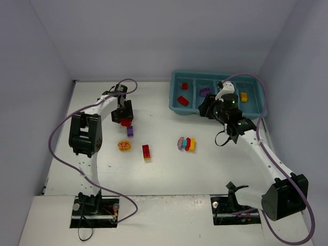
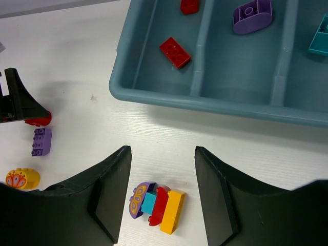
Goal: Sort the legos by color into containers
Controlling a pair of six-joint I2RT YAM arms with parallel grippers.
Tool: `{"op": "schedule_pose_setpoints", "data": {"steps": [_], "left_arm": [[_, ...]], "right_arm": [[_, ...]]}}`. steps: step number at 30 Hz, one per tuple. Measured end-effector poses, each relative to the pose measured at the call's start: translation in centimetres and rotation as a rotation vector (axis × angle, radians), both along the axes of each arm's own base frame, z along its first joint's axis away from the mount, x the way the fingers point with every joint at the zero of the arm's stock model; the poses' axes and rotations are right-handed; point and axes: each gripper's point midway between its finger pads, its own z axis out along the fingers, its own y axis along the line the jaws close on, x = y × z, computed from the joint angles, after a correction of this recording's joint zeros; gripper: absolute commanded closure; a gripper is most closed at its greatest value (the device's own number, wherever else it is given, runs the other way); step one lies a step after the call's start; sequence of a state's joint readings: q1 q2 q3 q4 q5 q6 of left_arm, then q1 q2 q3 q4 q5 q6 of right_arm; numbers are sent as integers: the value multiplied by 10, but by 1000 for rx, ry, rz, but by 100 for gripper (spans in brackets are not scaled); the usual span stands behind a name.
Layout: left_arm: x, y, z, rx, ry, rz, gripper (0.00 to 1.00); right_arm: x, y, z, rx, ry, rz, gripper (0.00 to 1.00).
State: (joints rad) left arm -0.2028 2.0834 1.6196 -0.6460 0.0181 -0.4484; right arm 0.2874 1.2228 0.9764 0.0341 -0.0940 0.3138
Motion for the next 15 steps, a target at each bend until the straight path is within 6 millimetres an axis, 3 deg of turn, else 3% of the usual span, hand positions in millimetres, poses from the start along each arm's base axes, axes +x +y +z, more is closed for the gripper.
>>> {"op": "schedule_pose_setpoints", "data": {"steps": [3, 7, 10, 15], "left_arm": [[0, -8, 5, -28, -8, -16, 93], [4, -25, 30, -61, -71, -47, 93], [19, -59, 70, -103, -186, -99, 92], [49, -144, 159, -217, -460, -222, 92]], "right_arm": [[-4, -2, 4, 2, -9, -1, 51], [-12, -7, 13, 1, -33, -19, 51], [-19, -13, 21, -2, -52, -37, 51], [-33, -21, 29, -4, -72, -57, 51]]}}
